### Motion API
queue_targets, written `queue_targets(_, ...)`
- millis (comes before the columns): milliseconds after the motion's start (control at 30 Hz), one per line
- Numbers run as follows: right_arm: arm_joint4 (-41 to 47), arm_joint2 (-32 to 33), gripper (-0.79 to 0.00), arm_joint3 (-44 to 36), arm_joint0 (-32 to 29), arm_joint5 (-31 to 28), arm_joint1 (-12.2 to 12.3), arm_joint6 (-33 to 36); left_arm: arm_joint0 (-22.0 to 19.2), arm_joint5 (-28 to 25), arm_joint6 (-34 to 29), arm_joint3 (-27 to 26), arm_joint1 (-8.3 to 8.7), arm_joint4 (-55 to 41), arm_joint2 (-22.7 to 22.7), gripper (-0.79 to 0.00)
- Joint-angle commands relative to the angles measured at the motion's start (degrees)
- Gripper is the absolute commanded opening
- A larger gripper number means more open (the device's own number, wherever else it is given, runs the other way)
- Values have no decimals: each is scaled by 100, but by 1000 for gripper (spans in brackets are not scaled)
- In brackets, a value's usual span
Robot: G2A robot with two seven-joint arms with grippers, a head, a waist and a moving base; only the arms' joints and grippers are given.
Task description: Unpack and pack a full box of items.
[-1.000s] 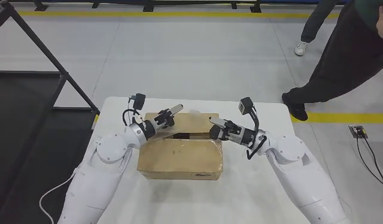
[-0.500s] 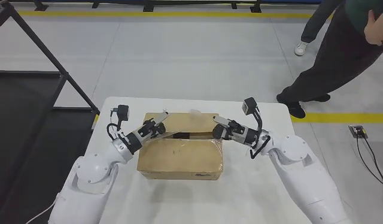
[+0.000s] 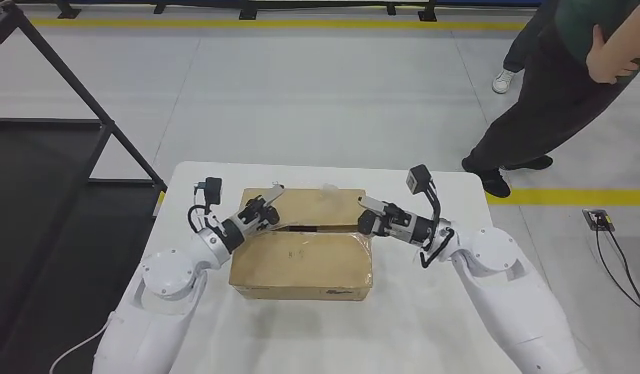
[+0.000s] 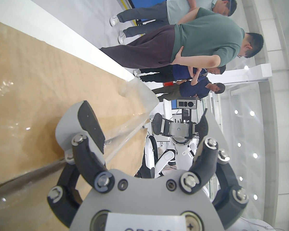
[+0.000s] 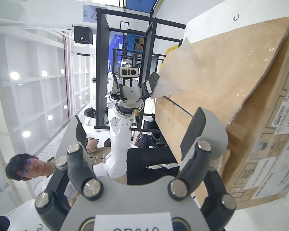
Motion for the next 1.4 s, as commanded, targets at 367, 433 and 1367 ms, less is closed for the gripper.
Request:
queue_targets(367, -154, -69, 0, -92, 70, -257, -29, -266, 40, 44, -81, -37, -6, 61, 164, 0)
queue_targets(433, -225, -156, 0, -187, 98, -163, -54, -424, 84, 8, -14, -95, 2, 184, 161, 0)
queue_targets(1367, -1567, -1378, 0, 84, 956, 516, -503, -1574, 21, -56, 51, 52, -21, 22, 241, 0)
